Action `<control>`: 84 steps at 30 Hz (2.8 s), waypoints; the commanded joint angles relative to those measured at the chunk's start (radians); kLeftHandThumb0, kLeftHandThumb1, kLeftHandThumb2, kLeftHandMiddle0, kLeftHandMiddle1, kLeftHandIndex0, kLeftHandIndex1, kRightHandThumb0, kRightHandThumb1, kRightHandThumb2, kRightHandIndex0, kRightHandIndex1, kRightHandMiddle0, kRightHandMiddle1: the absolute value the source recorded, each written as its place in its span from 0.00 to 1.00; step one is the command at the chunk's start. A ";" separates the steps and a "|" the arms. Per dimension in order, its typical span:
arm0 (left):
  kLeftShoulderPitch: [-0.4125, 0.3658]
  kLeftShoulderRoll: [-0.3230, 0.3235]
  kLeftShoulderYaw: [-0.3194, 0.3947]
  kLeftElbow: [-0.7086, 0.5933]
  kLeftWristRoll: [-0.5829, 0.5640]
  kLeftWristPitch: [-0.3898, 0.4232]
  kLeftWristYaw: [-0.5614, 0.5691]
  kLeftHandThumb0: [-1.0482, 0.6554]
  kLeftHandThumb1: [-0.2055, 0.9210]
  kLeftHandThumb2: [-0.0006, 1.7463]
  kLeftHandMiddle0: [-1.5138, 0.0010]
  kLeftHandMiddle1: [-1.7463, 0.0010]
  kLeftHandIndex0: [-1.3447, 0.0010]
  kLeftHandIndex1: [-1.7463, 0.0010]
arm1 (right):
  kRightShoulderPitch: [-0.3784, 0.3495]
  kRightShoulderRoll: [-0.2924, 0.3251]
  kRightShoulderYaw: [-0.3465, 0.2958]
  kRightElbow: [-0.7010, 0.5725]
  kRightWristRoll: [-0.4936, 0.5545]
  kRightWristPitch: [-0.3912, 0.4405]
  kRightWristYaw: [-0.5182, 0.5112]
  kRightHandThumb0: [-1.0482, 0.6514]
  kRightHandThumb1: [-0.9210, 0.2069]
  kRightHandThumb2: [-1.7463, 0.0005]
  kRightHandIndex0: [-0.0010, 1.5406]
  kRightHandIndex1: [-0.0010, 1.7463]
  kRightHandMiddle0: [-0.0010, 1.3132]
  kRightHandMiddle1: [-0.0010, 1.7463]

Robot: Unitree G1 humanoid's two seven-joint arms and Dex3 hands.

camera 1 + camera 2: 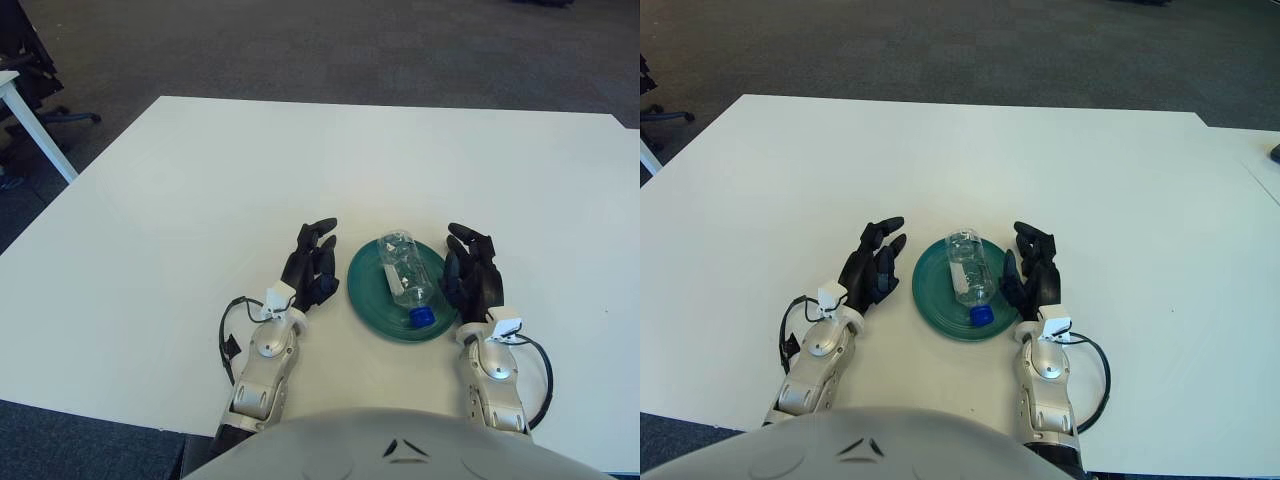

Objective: Put the bottle into the plate.

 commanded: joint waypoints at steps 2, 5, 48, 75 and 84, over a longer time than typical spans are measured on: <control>-0.003 -0.034 0.015 0.046 -0.015 0.034 0.018 0.18 1.00 0.47 0.74 0.93 1.00 0.50 | 0.008 -0.001 -0.007 0.011 0.022 0.026 0.006 0.22 0.00 0.60 0.25 0.21 0.03 0.61; -0.013 -0.034 0.018 0.059 -0.017 0.034 0.026 0.18 1.00 0.47 0.74 0.93 1.00 0.50 | 0.006 -0.003 -0.012 0.014 0.026 0.025 0.011 0.22 0.00 0.60 0.26 0.22 0.03 0.61; -0.067 -0.021 0.072 0.257 -0.141 -0.146 -0.066 0.19 1.00 0.50 0.69 0.92 0.99 0.42 | 0.026 -0.084 -0.075 -0.043 0.099 0.054 0.109 0.20 0.00 0.56 0.25 0.20 0.00 0.53; -0.089 -0.013 0.125 0.402 -0.182 -0.409 -0.210 0.20 1.00 0.55 0.69 0.91 0.94 0.38 | 0.040 -0.137 -0.145 -0.075 0.163 0.114 0.158 0.20 0.00 0.58 0.25 0.19 0.00 0.53; -0.136 -0.010 0.195 0.506 -0.195 -0.459 -0.238 0.18 1.00 0.54 0.71 0.91 0.97 0.40 | 0.017 -0.148 -0.185 -0.055 0.180 0.106 0.160 0.20 0.00 0.58 0.25 0.18 0.00 0.52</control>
